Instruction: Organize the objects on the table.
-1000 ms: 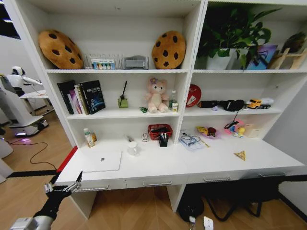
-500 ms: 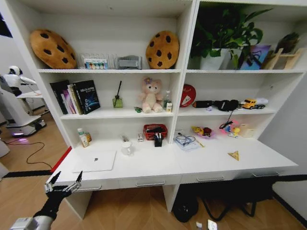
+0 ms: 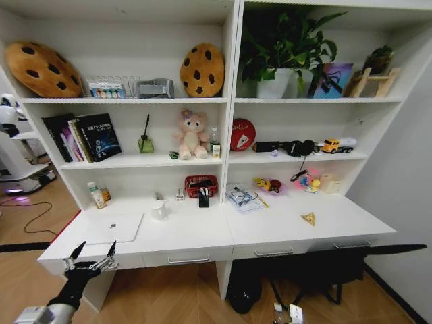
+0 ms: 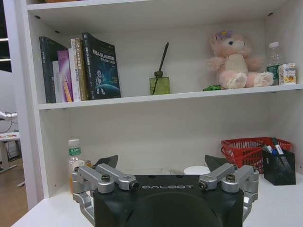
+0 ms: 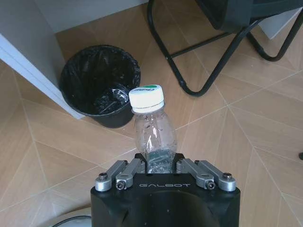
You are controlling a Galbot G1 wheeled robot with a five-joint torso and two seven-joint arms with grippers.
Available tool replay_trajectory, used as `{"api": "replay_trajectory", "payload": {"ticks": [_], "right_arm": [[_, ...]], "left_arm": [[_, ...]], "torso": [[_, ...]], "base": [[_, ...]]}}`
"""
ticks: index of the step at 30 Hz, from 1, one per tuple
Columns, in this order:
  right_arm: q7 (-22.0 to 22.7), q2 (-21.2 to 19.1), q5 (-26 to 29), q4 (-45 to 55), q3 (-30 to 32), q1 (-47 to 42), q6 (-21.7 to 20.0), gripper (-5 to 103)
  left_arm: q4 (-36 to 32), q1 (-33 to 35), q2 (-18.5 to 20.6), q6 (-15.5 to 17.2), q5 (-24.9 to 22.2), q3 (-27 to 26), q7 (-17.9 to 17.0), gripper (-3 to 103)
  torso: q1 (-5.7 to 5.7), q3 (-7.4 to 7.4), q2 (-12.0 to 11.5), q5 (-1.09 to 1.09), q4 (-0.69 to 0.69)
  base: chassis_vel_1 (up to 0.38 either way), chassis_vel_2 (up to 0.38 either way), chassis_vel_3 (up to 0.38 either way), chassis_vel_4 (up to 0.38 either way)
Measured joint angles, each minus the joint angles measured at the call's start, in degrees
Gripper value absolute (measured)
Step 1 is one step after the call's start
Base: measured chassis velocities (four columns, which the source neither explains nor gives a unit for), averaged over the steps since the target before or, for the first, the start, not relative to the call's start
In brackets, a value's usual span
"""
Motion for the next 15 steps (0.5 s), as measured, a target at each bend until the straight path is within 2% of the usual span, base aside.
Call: {"api": "replay_trajectory", "payload": {"ticks": [9,15], "right_arm": [[-2.0,-0.1,-1.3,-1.8,0.4,0.4,0.6,24],[-2.9,0.3,-2.6,-1.8,0.5,0.0,1.3,24]], "left_arm": [[0.0,0.0,0.0,0.0,0.0,0.0,0.0,100],[0.0,0.0,0.0,0.0,0.0,0.0,0.0,100]], "torso": [[0.0,0.0,0.0,0.0,-0.01],[0.0,0.0,0.0,0.0,-0.01]], "base": [[0.008,0.016,-0.005,-0.008],[-0.083,-0.07,0.072,0.081]]}}
